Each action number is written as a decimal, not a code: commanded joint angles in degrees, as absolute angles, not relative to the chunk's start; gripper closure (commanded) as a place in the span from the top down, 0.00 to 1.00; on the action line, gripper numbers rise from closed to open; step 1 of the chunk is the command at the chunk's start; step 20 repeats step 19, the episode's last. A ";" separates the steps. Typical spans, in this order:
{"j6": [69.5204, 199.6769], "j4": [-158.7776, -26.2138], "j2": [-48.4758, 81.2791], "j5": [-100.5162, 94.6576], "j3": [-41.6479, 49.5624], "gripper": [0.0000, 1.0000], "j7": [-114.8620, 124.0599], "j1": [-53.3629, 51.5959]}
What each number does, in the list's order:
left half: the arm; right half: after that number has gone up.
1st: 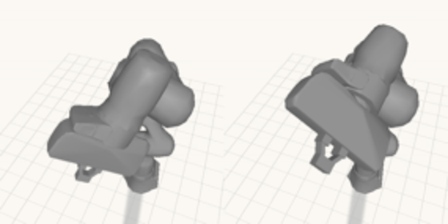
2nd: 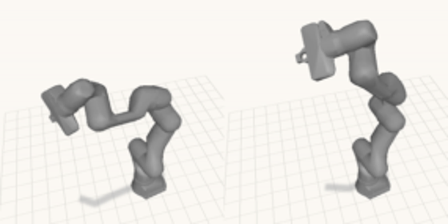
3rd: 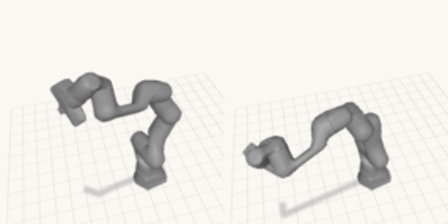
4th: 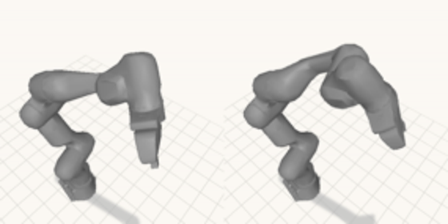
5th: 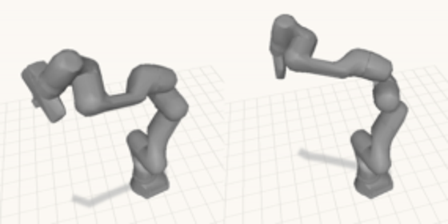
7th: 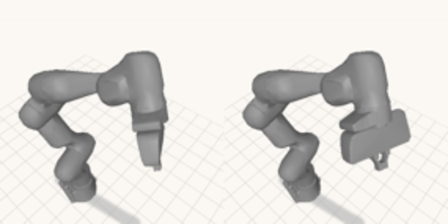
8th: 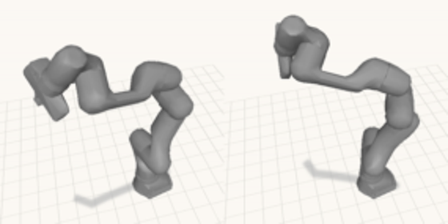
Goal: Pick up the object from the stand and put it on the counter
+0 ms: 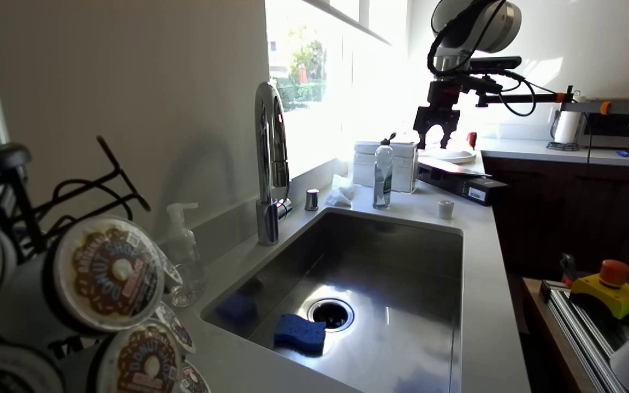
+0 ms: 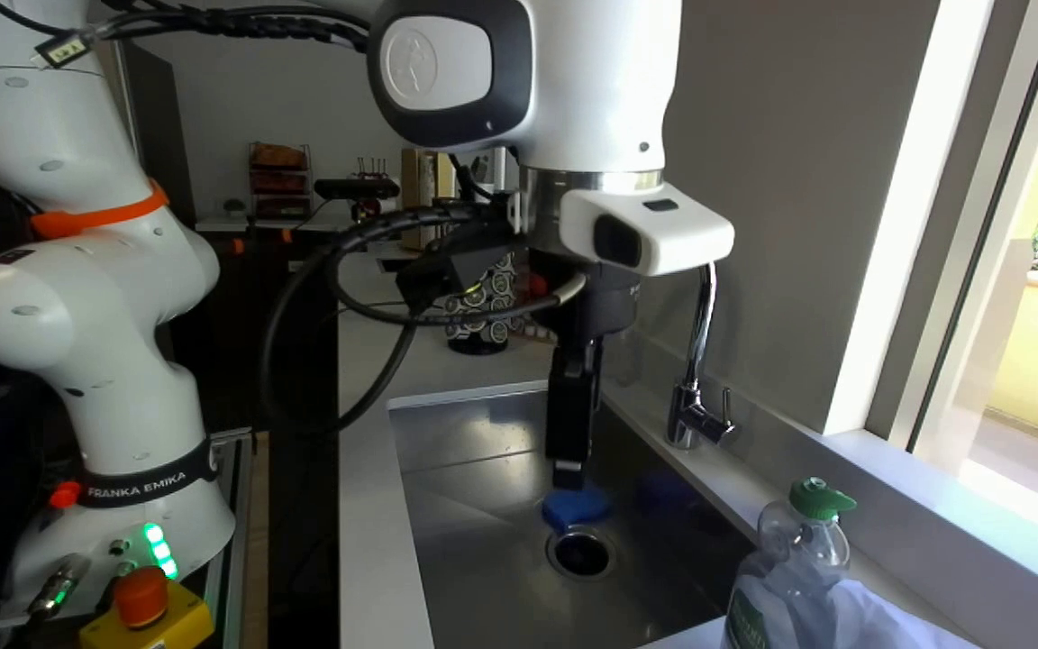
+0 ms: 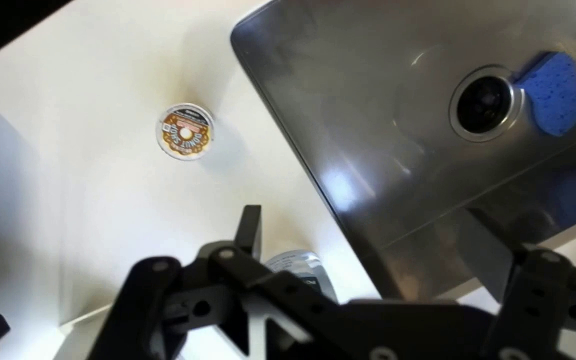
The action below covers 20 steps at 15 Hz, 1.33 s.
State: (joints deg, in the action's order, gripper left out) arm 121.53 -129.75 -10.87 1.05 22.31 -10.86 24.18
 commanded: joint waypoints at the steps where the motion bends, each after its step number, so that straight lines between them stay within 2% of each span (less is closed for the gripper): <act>1: 121.06 -134.05 -18.46 -0.10 21.31 1.00 -14.68 21.59; 11: 118.13 -137.97 -28.85 0.74 19.68 1.00 -24.64 14.30; 20: 118.74 -136.96 -27.84 0.46 19.74 1.00 -23.85 13.63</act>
